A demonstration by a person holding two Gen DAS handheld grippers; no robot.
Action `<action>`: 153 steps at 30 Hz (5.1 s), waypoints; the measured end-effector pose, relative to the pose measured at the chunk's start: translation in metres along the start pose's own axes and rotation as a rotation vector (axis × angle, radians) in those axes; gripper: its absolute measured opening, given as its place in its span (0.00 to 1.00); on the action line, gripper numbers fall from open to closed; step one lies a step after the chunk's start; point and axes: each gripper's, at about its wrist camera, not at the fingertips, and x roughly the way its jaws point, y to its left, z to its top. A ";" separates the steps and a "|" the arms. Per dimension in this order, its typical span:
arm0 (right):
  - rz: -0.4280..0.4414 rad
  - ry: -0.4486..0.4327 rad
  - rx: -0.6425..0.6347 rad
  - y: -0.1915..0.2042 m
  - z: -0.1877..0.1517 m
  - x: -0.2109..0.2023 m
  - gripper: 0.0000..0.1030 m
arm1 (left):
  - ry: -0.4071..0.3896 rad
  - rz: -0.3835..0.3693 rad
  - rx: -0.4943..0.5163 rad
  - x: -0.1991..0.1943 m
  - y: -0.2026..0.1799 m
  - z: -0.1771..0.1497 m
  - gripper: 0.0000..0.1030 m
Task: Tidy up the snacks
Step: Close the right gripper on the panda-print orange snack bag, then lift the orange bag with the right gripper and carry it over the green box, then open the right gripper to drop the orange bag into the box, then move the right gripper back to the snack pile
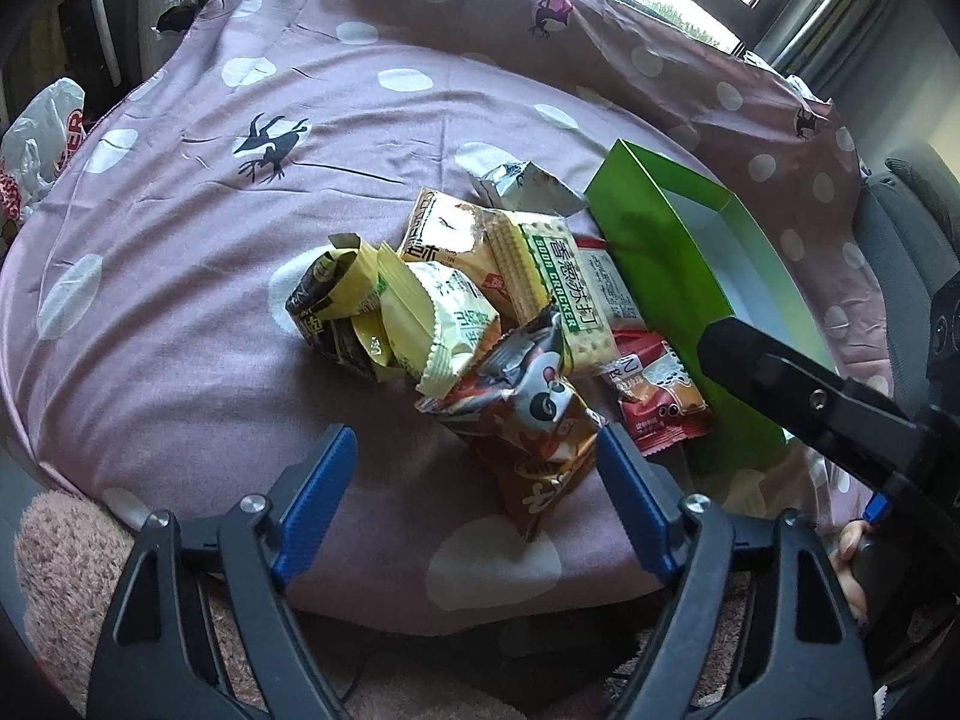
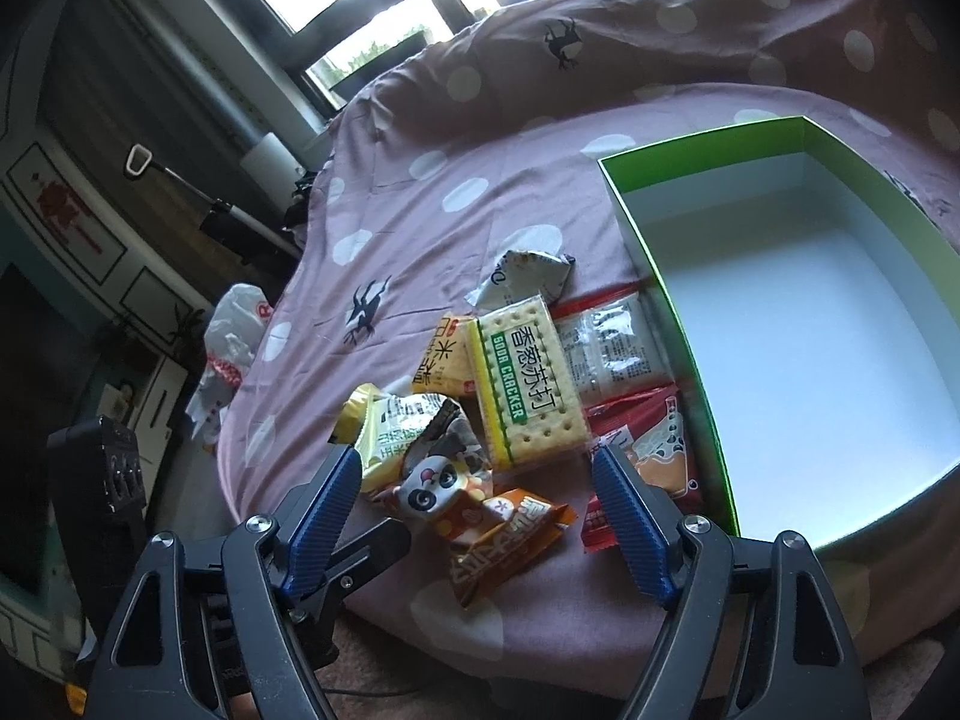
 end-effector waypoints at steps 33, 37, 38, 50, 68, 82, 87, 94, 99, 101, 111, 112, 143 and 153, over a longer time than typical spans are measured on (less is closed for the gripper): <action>0.157 0.247 -0.090 -0.006 -0.016 0.077 0.65 | 0.045 -0.103 0.033 0.046 -0.014 -0.012 0.48; 0.147 0.243 -0.140 -0.001 -0.020 0.078 0.61 | 0.012 -0.088 0.084 0.042 -0.021 -0.012 0.45; 0.144 0.241 -0.152 0.001 -0.020 0.077 0.57 | 0.002 -0.081 0.100 0.041 -0.022 -0.012 0.45; 0.143 0.148 -0.119 -0.002 -0.009 0.036 0.47 | -0.077 -0.098 0.178 0.016 -0.044 -0.003 0.43; 0.093 -0.051 -0.092 -0.012 0.008 -0.020 0.45 | -0.146 -0.167 0.298 -0.006 -0.084 0.015 0.43; 0.033 -0.155 -0.007 -0.039 0.016 -0.051 0.44 | -0.129 -0.242 0.390 0.002 -0.123 0.028 0.43; -0.002 -0.187 0.036 -0.054 0.018 -0.059 0.44 | -0.099 -0.281 0.412 0.011 -0.137 0.033 0.43; -0.023 -0.222 0.098 -0.078 0.021 -0.070 0.44 | -0.080 -0.306 0.457 0.021 -0.160 0.036 0.43; -0.042 -0.239 0.149 -0.094 0.021 -0.076 0.44 | -0.054 -0.326 0.485 0.032 -0.177 0.039 0.43; -0.052 -0.241 0.172 -0.102 0.022 -0.077 0.44 | -0.038 -0.336 0.493 0.037 -0.182 0.039 0.43; -0.087 -0.211 0.280 -0.137 0.023 -0.072 0.44 | 0.056 -0.369 0.504 0.067 -0.202 0.042 0.43; -0.091 -0.207 0.287 -0.139 0.023 -0.071 0.44 | 0.066 -0.373 0.503 0.070 -0.203 0.042 0.43; -0.173 -0.218 0.286 -0.131 0.024 -0.074 0.66 | 0.119 -0.422 0.401 0.068 -0.182 0.045 0.56; -0.133 -0.233 0.223 -0.100 0.025 -0.070 0.79 | -0.028 -0.321 0.302 0.029 -0.131 0.054 0.77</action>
